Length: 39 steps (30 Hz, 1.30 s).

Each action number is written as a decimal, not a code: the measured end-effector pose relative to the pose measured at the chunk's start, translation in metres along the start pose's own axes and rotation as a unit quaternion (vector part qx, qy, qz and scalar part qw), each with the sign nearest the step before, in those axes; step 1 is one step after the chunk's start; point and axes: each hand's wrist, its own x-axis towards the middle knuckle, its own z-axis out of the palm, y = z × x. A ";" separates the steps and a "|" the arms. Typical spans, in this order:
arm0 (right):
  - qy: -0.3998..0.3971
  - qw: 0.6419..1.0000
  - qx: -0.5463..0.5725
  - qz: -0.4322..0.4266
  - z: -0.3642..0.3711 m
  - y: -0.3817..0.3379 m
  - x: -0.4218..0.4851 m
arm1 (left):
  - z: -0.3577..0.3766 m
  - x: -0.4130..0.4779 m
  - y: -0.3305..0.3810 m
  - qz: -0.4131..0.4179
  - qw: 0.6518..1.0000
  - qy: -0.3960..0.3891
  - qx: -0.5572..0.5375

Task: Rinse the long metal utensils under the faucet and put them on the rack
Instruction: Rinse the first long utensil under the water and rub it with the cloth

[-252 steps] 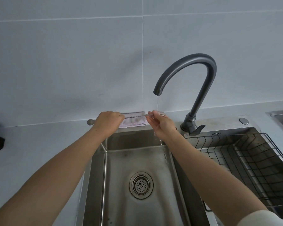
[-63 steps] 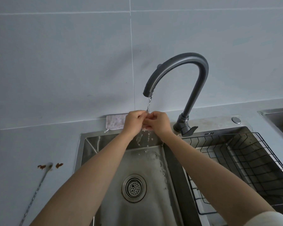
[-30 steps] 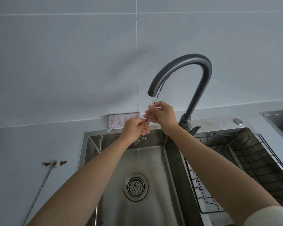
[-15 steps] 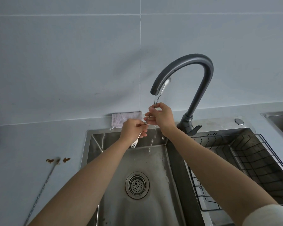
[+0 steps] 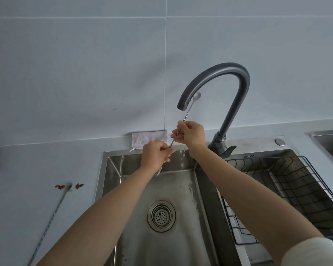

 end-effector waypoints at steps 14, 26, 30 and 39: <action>-0.045 0.993 0.098 0.039 0.003 0.002 -0.004 | -0.009 -0.015 -0.010 0.012 0.997 -0.038 0.070; -0.018 0.994 0.092 0.048 0.002 0.000 -0.004 | -0.012 -0.017 -0.014 -0.003 0.997 -0.049 0.057; -0.013 0.996 0.067 0.049 0.002 0.001 -0.003 | -0.012 -0.021 -0.013 0.000 0.998 -0.029 0.050; -0.009 0.982 0.167 0.082 -0.003 -0.001 -0.001 | -0.019 -0.022 -0.017 0.017 0.995 0.017 0.099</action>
